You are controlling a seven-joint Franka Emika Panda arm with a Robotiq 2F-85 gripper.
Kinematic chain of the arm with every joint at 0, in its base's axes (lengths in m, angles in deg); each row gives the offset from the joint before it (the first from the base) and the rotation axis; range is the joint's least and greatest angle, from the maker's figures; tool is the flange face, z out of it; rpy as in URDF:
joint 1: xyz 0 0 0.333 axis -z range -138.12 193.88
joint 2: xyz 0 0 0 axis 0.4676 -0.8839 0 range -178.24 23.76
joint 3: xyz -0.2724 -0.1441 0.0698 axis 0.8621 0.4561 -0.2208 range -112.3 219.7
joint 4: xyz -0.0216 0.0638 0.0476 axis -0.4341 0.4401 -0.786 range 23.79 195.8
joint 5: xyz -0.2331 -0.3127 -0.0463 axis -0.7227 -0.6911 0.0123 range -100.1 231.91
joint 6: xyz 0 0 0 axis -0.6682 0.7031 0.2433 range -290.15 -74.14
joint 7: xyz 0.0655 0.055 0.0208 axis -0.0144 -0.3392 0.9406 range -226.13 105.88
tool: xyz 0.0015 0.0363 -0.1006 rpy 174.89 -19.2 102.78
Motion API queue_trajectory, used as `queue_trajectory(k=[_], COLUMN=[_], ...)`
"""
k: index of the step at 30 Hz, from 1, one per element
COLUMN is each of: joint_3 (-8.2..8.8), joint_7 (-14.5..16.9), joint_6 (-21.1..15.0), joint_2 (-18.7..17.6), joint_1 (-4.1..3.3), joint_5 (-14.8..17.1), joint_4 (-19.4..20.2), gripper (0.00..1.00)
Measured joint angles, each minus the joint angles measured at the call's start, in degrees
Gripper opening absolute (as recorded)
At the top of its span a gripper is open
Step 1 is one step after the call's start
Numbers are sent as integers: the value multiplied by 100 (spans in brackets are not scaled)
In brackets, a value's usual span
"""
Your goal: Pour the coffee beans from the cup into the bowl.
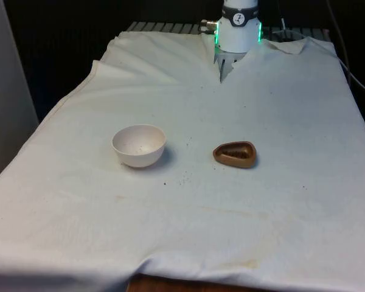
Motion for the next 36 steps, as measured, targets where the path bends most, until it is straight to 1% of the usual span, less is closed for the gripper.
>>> queue_trajectory(k=[2,4,7,8,11,13,15,20,22,24,28,31,32,36], joint_3=[0,0,-6,-29,-74,-92,-132,-218,-241,-281,-390,-413,-418,-424], joint_7=[-6,-6,-23,-69,-178,-218,-332,-504,-539,-607,-762,-791,-791,-791], joint_6=[0,0,0,0,0,0,-23,-109,-120,-155,-309,-390,-470,-619], joint_2=[-74,-74,-206,-286,-355,-367,-390,-441,-447,-470,-464,-430,-372,-258], joint_1=[0,0,-6,-11,-29,-34,-57,-86,-86,-92,-103,-103,-103,-109], joint_5=[0,0,0,0,-23,-34,-74,-126,-138,-178,-309,-361,-413,-498], joint_4=[-74,-74,-218,-298,-372,-378,-384,-378,-372,-350,-183,-80,40,275], gripper=[100,100,100,100,100,100,100,100,100,100,100,100,100,100])
